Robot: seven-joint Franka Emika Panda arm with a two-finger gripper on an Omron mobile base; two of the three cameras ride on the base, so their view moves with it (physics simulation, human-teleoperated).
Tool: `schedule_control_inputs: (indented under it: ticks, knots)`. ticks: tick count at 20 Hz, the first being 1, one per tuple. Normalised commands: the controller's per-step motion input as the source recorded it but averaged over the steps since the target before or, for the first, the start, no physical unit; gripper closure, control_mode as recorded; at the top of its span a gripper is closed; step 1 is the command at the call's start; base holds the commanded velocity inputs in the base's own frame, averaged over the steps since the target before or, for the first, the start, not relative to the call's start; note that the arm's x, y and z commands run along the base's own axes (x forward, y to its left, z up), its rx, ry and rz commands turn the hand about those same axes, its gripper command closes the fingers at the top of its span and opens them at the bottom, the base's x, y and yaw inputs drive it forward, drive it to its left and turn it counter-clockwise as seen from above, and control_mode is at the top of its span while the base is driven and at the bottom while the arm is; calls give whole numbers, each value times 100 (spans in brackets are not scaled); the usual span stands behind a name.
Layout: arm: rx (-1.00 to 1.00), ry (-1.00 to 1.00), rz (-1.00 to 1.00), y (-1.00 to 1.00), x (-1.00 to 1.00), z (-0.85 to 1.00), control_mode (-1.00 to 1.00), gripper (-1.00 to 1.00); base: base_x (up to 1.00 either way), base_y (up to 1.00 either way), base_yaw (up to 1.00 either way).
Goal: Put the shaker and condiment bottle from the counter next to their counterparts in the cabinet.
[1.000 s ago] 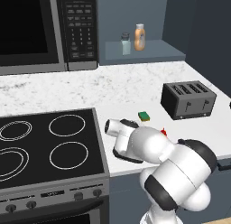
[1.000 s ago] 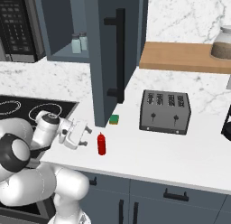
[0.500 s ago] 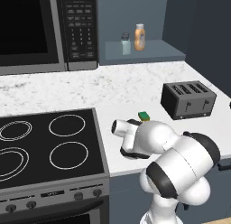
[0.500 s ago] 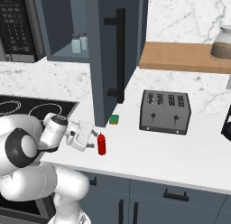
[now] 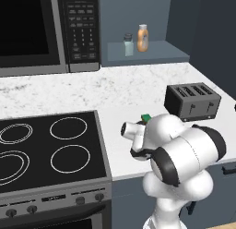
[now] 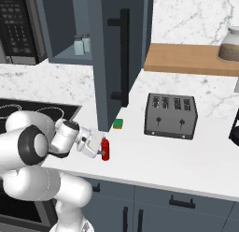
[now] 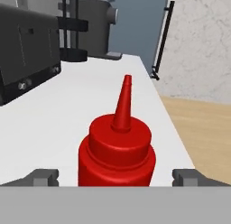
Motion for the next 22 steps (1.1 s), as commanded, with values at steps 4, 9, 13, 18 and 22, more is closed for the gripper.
schedule_control_inputs:
  ticks: [4, 9, 13, 18, 22]
  knots:
    - [0, 3, 0, -6, 2, -2, -100, 100, 0, 0, 0]
    - [2, -17, 5, 0, 0, 26, -100, 100, 0, 0, 0]
    - [4, -39, 35, 0, -1, 100, -100, 100, 0, 0, 0]
    - [-1, -29, 35, 0, -12, 100, -100, 100, 0, 0, 0]
    - [-2, -18, 29, 0, -5, 100, -100, 100, 0, 0, 0]
